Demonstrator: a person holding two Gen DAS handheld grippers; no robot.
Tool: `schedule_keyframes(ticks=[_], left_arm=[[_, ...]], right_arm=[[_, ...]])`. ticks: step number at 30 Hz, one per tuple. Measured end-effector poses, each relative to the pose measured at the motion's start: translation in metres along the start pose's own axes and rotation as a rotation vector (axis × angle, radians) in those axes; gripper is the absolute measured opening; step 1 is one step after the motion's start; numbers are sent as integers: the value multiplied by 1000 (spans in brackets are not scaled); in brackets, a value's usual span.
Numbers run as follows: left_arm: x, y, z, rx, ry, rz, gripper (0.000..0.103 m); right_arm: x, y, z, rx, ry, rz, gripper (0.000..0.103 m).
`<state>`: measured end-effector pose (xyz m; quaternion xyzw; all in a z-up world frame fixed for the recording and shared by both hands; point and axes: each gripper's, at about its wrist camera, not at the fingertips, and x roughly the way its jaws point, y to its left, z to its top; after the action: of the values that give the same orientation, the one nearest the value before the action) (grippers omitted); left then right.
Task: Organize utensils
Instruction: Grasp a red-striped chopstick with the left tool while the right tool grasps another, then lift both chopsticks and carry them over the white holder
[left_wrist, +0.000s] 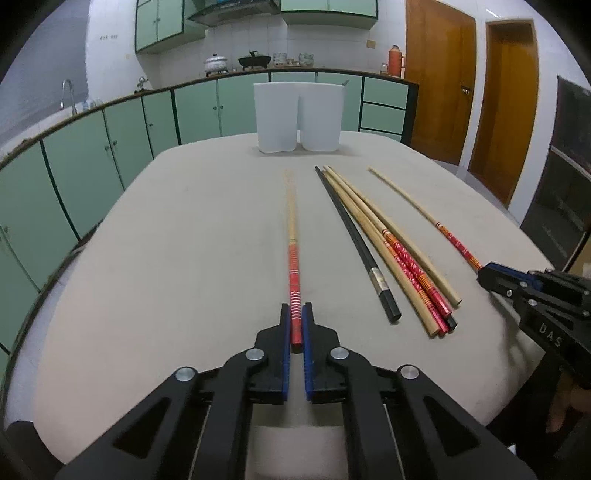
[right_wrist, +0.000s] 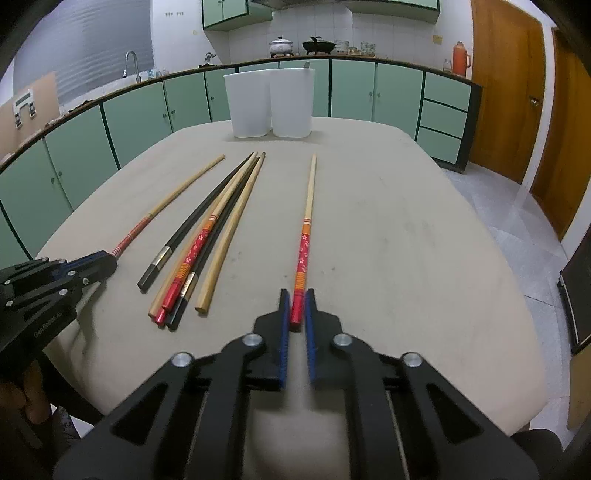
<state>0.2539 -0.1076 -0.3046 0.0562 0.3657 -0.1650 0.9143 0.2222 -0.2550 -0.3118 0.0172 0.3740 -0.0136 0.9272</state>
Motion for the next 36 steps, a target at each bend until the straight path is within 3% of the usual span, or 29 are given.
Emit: schedule_keyframes(ticks=[8, 23, 27, 36], left_arm=[[-34, 7, 25, -73, 10, -32, 6], [-113, 13, 94, -40, -115, -55, 6], [-119, 12, 106, -26, -108, -68, 6], [-121, 4, 127, 18, -100, -79, 6]], right_arm=[[-51, -4, 23, 47, -83, 22, 5], [-133, -3, 109, -43, -241, 94, 5], [-134, 0, 131, -75, -238, 106, 5], [-117, 1, 169, -124, -145, 140, 5]])
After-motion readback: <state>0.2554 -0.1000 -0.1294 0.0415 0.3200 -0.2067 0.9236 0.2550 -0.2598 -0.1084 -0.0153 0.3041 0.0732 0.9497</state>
